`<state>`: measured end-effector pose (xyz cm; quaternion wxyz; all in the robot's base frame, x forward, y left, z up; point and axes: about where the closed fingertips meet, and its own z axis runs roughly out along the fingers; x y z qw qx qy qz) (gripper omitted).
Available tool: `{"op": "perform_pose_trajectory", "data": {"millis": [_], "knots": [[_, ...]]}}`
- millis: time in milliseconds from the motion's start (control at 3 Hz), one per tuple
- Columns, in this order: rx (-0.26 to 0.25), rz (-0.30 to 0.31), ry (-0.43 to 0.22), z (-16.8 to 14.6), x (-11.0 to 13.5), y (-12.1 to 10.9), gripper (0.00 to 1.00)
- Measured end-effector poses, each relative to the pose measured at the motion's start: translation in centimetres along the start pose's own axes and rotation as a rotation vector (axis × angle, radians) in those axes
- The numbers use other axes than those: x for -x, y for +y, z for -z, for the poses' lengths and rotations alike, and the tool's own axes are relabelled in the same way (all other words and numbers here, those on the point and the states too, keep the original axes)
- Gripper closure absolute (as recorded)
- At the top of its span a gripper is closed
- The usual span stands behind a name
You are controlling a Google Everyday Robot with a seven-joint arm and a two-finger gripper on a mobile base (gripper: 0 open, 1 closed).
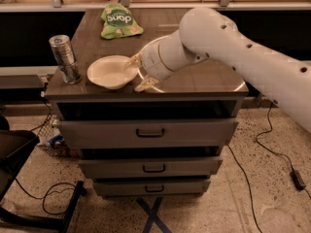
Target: Move paper bowl near redbull can
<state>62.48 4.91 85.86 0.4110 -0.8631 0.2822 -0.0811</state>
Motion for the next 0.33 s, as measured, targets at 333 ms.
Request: {"op": "perform_pose_trajectory", "data": {"millis": [333], "knots": [[0.001,0.001,-0.003,-0.14,0.13,0.00,0.00]]}}
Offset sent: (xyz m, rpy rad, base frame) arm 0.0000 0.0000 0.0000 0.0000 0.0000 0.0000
